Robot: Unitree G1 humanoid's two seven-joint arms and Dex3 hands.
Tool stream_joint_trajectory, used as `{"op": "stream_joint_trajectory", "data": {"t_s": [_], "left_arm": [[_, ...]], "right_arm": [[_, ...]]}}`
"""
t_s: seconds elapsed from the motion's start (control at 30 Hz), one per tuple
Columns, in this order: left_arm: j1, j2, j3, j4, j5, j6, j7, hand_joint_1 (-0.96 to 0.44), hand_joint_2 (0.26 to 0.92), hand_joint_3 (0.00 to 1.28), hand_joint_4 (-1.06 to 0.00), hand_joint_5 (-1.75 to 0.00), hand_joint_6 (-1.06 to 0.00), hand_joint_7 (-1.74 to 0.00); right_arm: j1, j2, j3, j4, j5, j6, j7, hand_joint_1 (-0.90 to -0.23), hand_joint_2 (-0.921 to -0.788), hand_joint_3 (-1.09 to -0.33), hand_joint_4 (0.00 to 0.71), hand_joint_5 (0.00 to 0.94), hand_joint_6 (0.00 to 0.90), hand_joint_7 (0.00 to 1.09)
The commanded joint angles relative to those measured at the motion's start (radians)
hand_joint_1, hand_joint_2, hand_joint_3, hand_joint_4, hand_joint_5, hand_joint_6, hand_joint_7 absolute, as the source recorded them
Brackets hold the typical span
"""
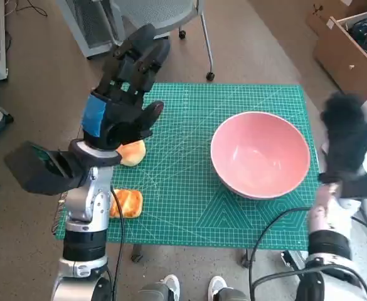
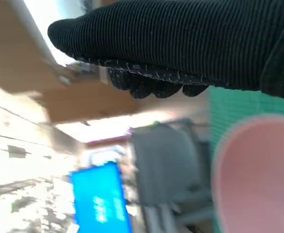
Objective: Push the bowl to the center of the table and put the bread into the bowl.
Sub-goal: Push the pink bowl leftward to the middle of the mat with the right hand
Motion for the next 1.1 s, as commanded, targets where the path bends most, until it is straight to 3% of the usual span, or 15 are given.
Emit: {"op": "stream_joint_trajectory", "data": {"t_s": [0.03, 0.23, 0.4, 0.6, 1.1], "left_arm": [[0.014, 0.013, 0.004, -0.029, -0.001, 0.015, 0.009, -0.46, 0.822, 0.51, 0.00, -0.33, 0.00, -0.56], [0.024, 0.023, 0.008, -0.059, -0.006, 0.038, 0.021, -0.46, 0.808, 0.54, 0.00, -0.33, 0.00, -0.56], [0.037, 0.027, 0.014, -0.090, -0.007, 0.058, 0.042, -0.46, 0.763, 0.61, 0.00, -0.34, 0.00, -0.59], [0.049, 0.034, 0.014, -0.108, 0.007, 0.057, 0.059, -0.44, 0.723, 0.68, 0.00, -0.37, 0.00, -0.61], [0.073, 0.049, 0.010, -0.139, 0.009, 0.060, 0.061, -0.46, 0.711, 0.72, 0.00, -0.26, 0.00, -0.47]], "right_arm": [[-0.011, 0.035, 0.003, 0.060, 0.002, 0.036, 0.015, -0.454, -0.921, -0.613, 0.344, 0.011, 0.293, 0.42], [-0.028, 0.072, 0.008, 0.098, 0.002, 0.049, 0.047, -0.463, -0.921, -0.621, 0.332, 0.003, 0.271, 0.41], [-0.044, 0.095, 0.029, 0.116, -0.021, 0.063, 0.038, -0.464, -0.921, -0.627, 0.327, 0.001, 0.262, 0.41], [-0.066, 0.122, 0.049, 0.117, -0.028, 0.088, 0.038, -0.474, -0.921, -0.630, 0.323, 0.000, 0.252, 0.41], [-0.122, 0.179, 0.093, 0.107, -0.059, 0.125, 0.032, -0.457, -0.921, -0.656, 0.340, 0.007, 0.230, 0.44]]}}
